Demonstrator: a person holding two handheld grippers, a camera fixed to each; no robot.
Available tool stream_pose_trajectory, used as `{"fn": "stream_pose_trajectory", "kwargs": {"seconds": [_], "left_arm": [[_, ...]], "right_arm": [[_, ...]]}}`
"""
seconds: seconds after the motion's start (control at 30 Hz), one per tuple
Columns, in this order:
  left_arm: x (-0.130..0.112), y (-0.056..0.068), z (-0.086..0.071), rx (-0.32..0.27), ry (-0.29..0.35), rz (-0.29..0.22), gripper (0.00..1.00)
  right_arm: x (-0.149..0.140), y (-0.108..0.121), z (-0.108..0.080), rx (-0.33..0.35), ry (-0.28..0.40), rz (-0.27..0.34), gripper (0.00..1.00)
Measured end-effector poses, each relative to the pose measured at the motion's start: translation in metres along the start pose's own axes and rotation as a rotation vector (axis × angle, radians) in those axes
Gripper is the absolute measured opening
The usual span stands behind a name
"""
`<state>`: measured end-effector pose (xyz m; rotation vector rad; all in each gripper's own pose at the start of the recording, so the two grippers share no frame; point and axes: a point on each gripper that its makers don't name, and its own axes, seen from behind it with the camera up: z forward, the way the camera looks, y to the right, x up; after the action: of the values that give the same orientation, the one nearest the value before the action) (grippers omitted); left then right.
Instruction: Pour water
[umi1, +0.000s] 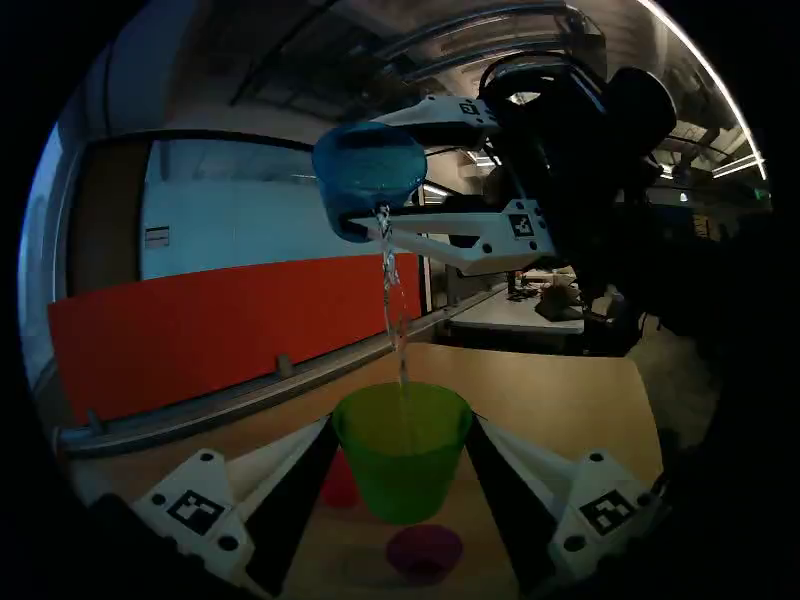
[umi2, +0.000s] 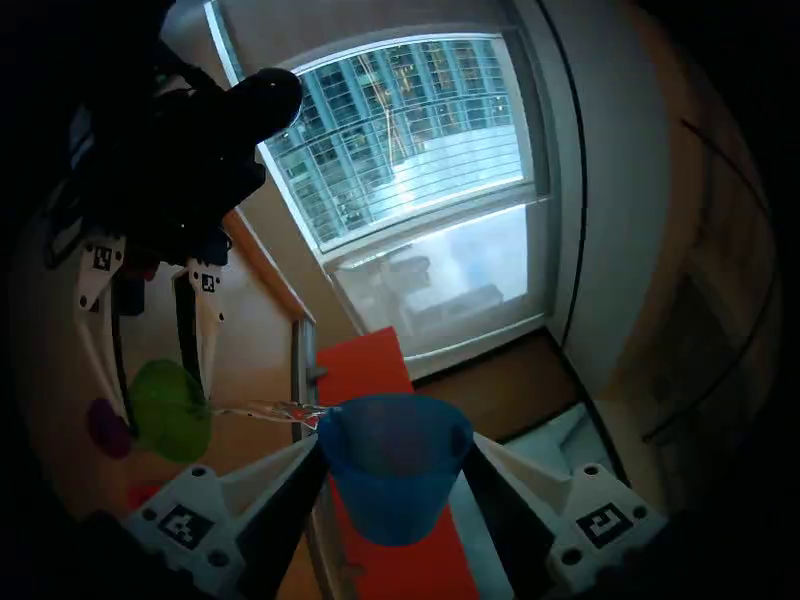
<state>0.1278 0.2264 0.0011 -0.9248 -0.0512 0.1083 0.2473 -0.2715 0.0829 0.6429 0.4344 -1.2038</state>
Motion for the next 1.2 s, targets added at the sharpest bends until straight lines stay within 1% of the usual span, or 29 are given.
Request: {"fn": "stream_pose_trajectory", "kwargs": {"seconds": [0.37,0.87,1.2], "left_arm": [[-0.001,-0.001,0.001,-0.001,0.001,-0.001,0.88],[-0.001,0.003,0.001,-0.009,0.000,0.001,0.88],[0.000,0.005,0.003,-0.013,0.000,0.002,0.87]], "right_arm": [[0.003,0.005,0.000,-0.007,0.003,-0.046,0.90],[0.005,0.013,0.001,-0.025,0.005,-0.095,0.90],[0.006,0.018,0.001,-0.036,0.006,-0.143,0.90]]}}
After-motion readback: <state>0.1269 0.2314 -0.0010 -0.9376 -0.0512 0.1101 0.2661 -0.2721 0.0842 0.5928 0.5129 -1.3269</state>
